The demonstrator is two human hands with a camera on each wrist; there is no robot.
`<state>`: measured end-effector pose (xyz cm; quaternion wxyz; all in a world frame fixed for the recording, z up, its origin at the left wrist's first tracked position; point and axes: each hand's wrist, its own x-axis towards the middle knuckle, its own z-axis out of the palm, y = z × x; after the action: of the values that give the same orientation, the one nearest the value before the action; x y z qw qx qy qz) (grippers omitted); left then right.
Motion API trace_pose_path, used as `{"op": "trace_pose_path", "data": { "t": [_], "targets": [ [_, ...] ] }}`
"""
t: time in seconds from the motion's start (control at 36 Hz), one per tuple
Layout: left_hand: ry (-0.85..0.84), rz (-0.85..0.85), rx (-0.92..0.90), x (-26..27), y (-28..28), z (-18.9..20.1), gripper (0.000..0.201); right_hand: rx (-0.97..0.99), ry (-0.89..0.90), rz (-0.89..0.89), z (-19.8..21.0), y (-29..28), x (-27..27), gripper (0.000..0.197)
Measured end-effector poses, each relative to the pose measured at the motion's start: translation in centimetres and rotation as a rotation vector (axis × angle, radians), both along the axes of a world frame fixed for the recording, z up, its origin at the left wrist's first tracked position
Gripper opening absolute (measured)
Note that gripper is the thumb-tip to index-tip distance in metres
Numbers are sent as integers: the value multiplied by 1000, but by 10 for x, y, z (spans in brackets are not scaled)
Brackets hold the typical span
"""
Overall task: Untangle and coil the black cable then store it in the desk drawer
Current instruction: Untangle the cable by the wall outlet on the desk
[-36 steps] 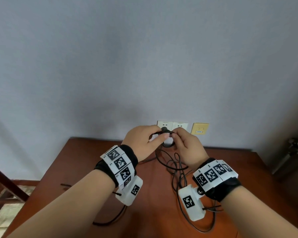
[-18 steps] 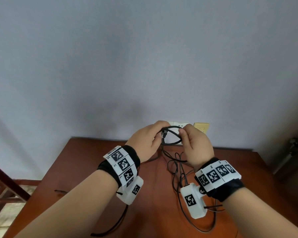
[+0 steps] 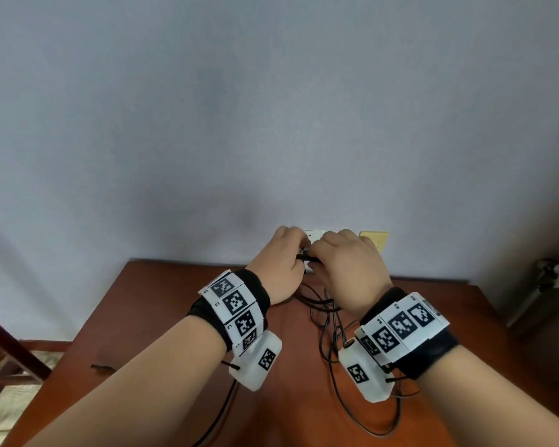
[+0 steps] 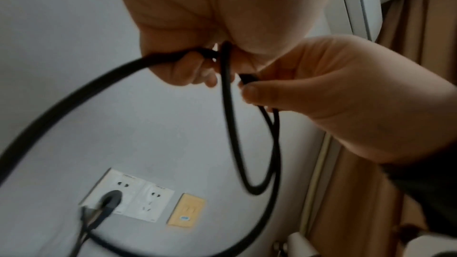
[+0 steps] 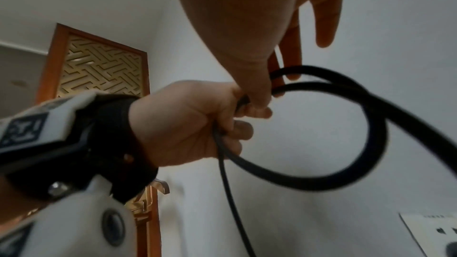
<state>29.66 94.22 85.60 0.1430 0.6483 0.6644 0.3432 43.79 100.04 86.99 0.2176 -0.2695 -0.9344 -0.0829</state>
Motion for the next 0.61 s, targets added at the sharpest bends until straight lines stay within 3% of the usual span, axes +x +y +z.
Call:
{"op": "trace_pose_path", "data": {
  "t": [0.06, 0.14, 0.22, 0.31, 0.47, 0.61],
  "targets": [
    [-81, -14, 73, 4, -1, 4, 48, 9, 15, 0, 3, -1, -3, 14],
    [-163, -25, 152, 5, -3, 10, 51, -121, 80, 17, 1, 3, -1, 24],
    [-160, -44, 163, 0, -5, 12, 45, -186, 119, 29, -4, 5, 6, 31],
    [-56, -107, 149, -4, -6, 5, 35, -270, 199, 25, -8, 7, 9, 24],
    [-142, -10, 77, -11, -11, -10, 23, -505, 465, -47, -9, 14, 13, 26],
    [-161, 26, 33, -20, -15, -20, 10, -733, 805, -96, -5, 22, 18, 27]
  ]
}}
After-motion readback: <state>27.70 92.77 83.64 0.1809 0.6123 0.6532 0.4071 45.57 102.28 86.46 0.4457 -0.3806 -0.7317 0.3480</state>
